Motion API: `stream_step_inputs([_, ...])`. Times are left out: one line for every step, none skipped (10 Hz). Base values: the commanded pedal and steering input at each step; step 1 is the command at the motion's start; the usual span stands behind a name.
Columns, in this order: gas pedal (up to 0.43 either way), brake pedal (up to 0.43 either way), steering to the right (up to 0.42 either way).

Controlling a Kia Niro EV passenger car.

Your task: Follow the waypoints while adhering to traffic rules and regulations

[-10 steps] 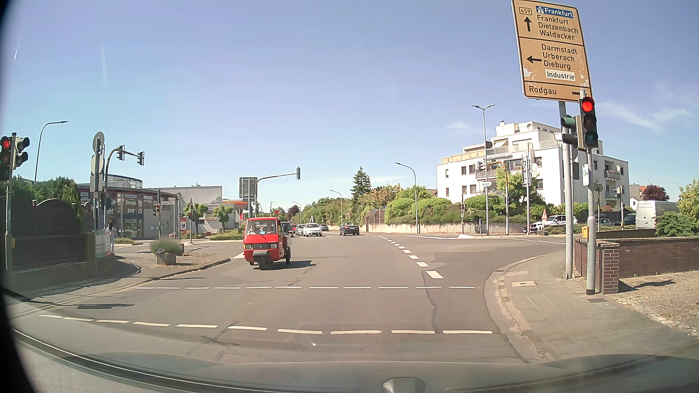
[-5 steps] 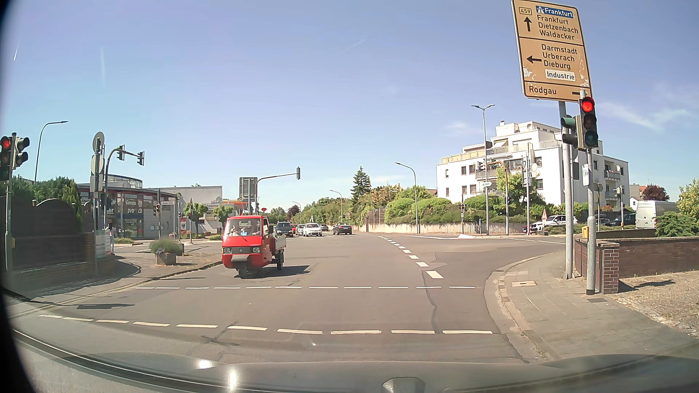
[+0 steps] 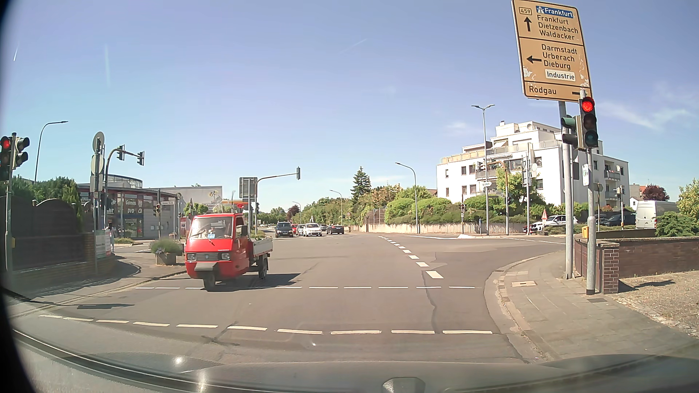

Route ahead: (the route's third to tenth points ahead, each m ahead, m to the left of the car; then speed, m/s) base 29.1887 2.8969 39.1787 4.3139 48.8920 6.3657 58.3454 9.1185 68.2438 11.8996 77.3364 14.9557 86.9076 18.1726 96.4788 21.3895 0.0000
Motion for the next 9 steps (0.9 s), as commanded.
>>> stream_step_inputs([0.000,0.366,-0.005])
stream_step_inputs([0.000,0.372,-0.005])
stream_step_inputs([0.000,0.366,-0.005])
stream_step_inputs([0.000,0.366,-0.005])
stream_step_inputs([0.000,0.366,-0.005])
stream_step_inputs([0.000,0.366,-0.005])
stream_step_inputs([0.000,0.366,-0.005])
stream_step_inputs([0.000,0.366,-0.005])
stream_step_inputs([0.000,0.366,-0.005])
